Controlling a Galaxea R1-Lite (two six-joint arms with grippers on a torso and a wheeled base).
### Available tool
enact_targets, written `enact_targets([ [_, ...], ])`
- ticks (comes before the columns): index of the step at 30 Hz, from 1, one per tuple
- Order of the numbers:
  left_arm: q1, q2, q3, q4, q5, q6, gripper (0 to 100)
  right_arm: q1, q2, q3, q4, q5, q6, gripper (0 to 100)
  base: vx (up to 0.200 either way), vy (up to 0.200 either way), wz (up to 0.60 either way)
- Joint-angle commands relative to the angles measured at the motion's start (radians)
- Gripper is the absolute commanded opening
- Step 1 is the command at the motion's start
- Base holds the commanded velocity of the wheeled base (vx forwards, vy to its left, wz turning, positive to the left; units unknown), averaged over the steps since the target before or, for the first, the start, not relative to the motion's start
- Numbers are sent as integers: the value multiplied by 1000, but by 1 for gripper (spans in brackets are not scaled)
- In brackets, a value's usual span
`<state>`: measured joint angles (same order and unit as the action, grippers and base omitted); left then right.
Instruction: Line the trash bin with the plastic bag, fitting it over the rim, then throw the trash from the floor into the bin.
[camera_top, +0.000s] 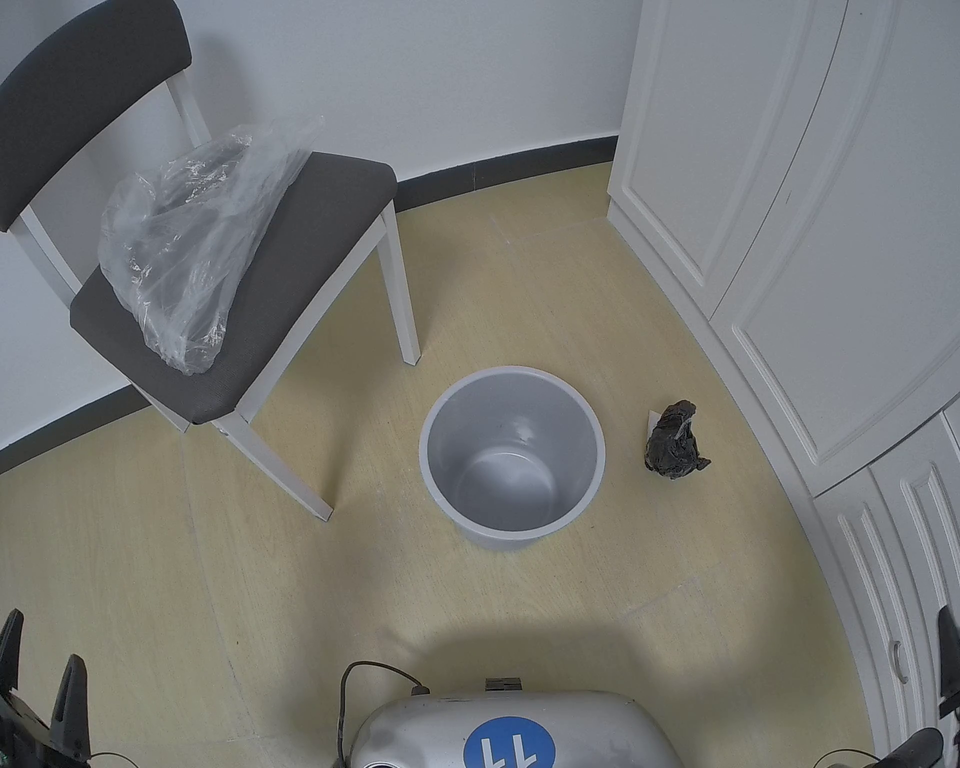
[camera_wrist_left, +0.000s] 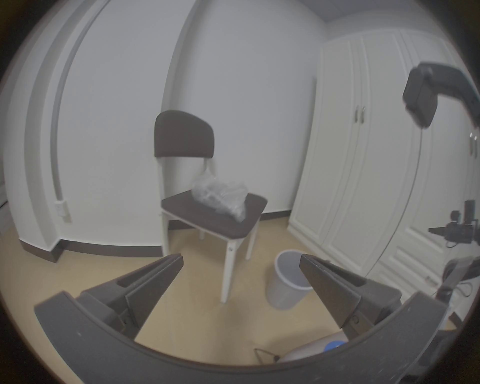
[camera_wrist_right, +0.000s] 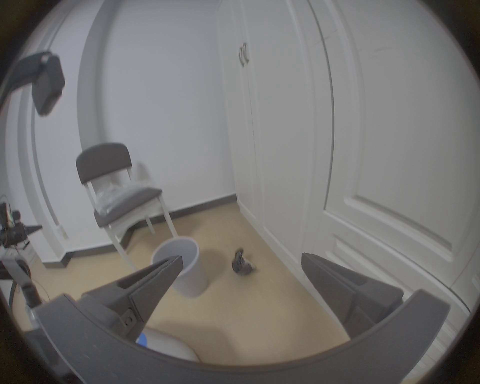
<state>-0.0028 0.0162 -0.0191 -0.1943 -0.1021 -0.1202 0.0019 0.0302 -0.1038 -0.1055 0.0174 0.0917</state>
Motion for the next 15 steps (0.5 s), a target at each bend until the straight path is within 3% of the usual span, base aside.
enact_targets([
  [1,1,-16,-12,-76,-79,-65,100,6,111,-128,-37,12,20,100,0,0,0],
  [5,-2,-4,-93,-68,-85,-64,100,6,139,-171,-37,21,-1,100,0,0,0],
  [9,-22,212,-361,58,-88,-21,100,3,350,-392,-23,30,-6,100,0,0,0],
  [12,-25,320,-461,128,-88,2,100,-3,444,-468,-17,30,-23,100,0,0,0],
  [15,-62,521,-621,246,-94,27,100,-2,611,-519,-20,35,-176,100,0,0,0],
])
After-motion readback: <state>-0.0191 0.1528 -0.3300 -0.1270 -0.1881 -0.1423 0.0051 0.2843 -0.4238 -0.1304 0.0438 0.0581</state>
